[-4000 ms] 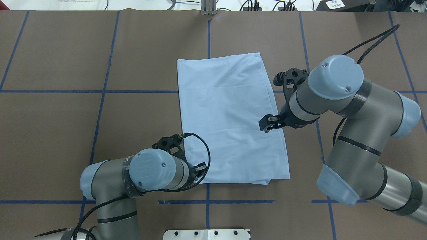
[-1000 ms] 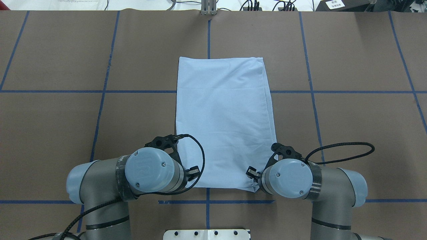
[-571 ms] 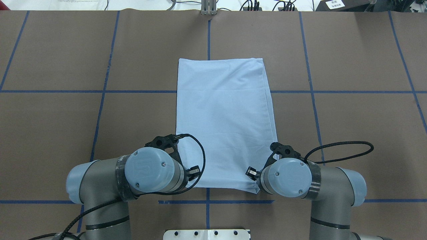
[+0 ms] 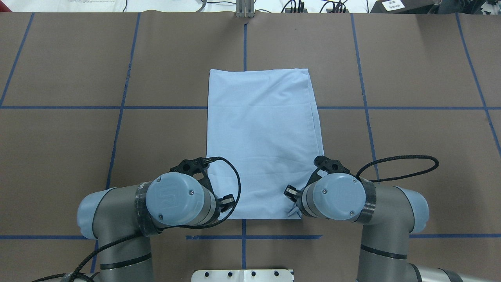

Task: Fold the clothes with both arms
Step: 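Lift the near edge with both grippers and fold it away from the robot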

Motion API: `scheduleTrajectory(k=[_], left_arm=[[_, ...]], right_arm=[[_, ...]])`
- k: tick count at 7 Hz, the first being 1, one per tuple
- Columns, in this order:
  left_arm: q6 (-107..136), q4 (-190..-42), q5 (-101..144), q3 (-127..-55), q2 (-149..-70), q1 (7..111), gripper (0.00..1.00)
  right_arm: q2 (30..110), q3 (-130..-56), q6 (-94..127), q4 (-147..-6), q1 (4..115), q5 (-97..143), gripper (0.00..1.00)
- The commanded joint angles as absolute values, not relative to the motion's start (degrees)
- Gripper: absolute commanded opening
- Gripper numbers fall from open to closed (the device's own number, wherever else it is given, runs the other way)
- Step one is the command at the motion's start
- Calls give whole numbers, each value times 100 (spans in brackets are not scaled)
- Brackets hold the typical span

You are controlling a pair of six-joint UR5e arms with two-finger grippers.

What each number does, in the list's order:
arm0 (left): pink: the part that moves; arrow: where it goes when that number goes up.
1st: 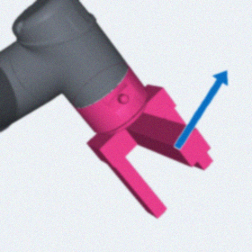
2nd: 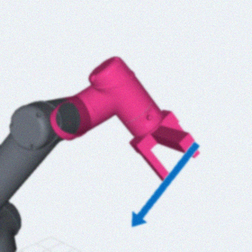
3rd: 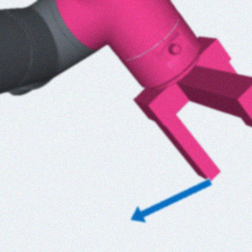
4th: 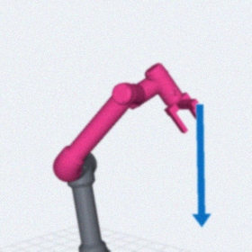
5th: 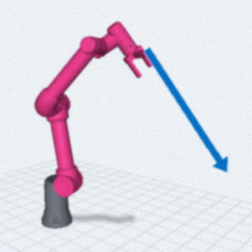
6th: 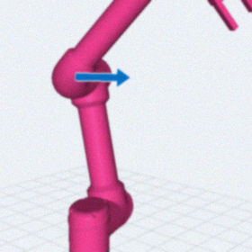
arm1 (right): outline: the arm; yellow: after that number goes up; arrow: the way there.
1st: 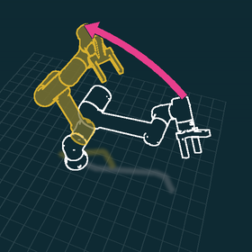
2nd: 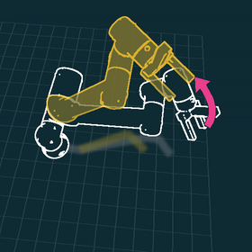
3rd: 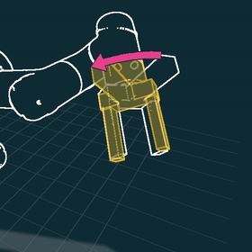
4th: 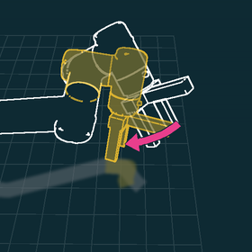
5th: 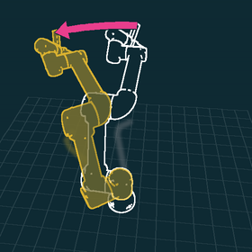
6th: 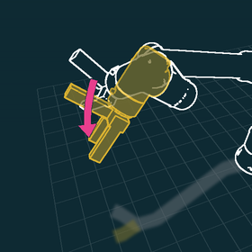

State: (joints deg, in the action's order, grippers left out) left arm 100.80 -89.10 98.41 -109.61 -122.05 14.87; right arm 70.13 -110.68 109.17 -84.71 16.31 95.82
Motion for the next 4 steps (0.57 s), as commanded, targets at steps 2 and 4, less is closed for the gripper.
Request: scheduleTrajectory(k=[2, 4], left_arm=[[10081, -8825, 9844, -11362, -12085, 1468, 0], [10081, -8545, 9835, -11776, -11971, 1346, 0]], right_arm=[[7022, -11467, 10899, -8455, 1679, 9685, 0], [7162, -11994, 10925, -8455, 1618, 10061, 0]])
